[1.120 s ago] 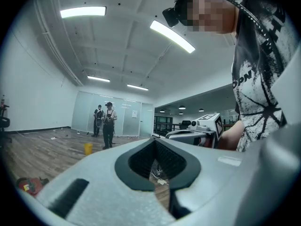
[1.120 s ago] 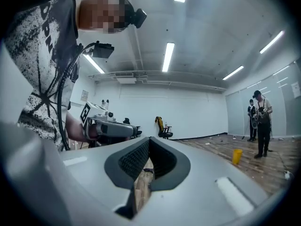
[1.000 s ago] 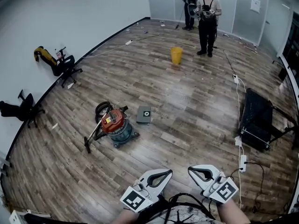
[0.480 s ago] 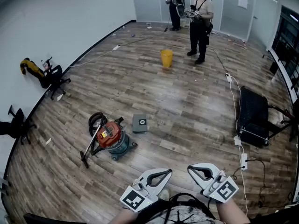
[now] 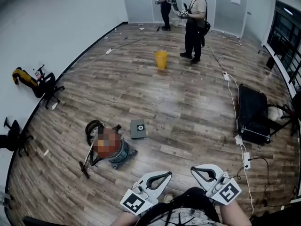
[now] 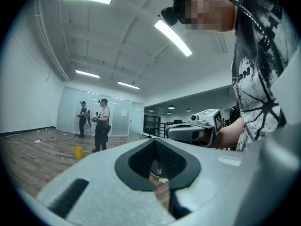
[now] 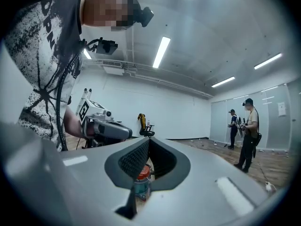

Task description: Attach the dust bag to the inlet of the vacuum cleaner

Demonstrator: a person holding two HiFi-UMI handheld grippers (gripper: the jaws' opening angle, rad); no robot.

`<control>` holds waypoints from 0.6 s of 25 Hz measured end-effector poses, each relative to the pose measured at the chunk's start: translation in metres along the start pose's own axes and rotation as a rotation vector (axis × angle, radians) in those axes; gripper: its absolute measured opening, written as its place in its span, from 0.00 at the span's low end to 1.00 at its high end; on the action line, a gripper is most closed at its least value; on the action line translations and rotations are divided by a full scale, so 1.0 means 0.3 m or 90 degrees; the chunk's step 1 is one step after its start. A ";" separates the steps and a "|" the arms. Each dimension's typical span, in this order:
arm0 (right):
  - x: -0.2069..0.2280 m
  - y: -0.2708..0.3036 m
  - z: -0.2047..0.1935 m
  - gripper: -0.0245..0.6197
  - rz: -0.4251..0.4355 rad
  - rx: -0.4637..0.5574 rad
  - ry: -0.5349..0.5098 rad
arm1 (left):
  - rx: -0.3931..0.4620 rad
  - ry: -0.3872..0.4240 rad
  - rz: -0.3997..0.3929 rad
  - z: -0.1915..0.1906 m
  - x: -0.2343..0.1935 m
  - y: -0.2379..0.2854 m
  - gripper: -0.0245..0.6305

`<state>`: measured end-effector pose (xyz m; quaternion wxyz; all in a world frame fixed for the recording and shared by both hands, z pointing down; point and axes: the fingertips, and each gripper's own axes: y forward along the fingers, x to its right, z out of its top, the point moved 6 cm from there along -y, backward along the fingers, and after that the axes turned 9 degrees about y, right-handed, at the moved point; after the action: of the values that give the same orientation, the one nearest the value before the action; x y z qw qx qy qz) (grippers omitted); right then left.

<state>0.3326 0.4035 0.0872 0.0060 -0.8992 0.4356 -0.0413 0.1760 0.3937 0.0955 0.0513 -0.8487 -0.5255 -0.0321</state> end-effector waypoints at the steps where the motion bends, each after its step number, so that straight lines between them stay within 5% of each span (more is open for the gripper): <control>1: 0.016 0.002 -0.002 0.05 -0.005 -0.001 0.001 | -0.001 -0.002 -0.003 -0.005 -0.012 0.013 0.04; 12: 0.341 0.086 -0.035 0.05 0.008 0.004 0.001 | -0.022 -0.007 0.011 -0.074 -0.214 0.266 0.04; 15: 0.472 0.117 -0.021 0.05 0.032 0.006 0.010 | -0.051 -0.042 0.021 -0.092 -0.282 0.383 0.04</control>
<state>0.3920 0.2709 0.1016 0.0079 -0.8874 0.4582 -0.0504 0.2411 0.2642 0.1077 0.0006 -0.8592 -0.5111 -0.0242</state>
